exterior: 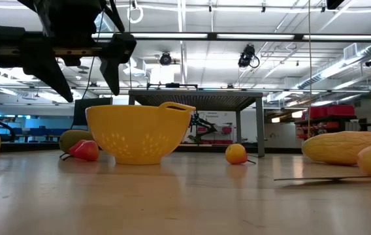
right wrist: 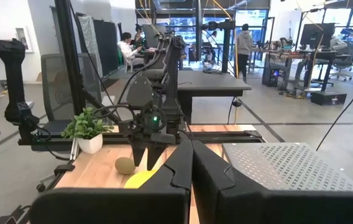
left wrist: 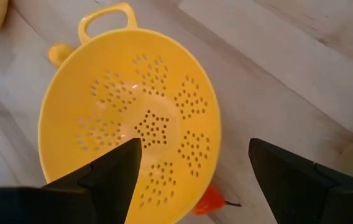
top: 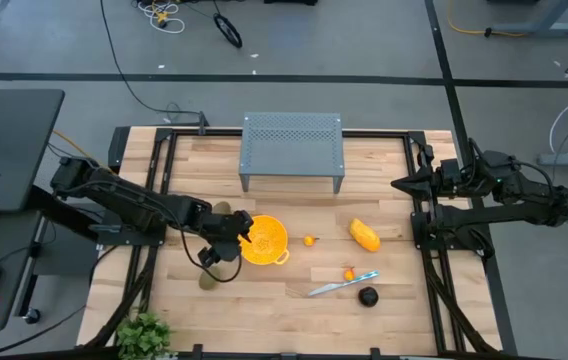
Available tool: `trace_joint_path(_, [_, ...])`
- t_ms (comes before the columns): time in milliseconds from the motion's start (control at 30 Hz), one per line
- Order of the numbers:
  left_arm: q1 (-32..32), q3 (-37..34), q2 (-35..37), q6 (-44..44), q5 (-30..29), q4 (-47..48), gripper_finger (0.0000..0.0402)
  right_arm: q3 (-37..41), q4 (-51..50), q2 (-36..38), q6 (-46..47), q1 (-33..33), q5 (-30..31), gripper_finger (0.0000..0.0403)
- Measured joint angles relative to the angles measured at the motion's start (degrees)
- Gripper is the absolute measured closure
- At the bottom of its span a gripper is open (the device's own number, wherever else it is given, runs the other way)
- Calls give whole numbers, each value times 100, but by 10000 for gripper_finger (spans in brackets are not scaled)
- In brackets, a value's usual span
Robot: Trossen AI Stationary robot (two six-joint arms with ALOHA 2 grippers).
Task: Pick & Place Fruit
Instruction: Put the yellow strainer bowl on the shelf
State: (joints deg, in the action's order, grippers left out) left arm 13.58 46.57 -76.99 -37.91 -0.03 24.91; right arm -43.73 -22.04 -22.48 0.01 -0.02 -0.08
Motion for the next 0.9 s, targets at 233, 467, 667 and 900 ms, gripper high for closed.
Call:
trace_joint_path(233, [49, 100, -93, 15, -68, 71, 95, 0, 0, 0, 0, 0, 0, 395])
trace_joint_path(467, [85, 407, -506, 280, -233, 213, 95, 0, 2, -1, 0, 1, 0, 395])
trace_joint_path(667, [204, 557, -761, 190, -235, 236, 95, -2, 2, -2, 0, -2, 0, 395])
trace_joint_path(900, [302, 588, -750, 183, -237, 273, 95, -2, 2, 0, 0, -2, 0, 395])
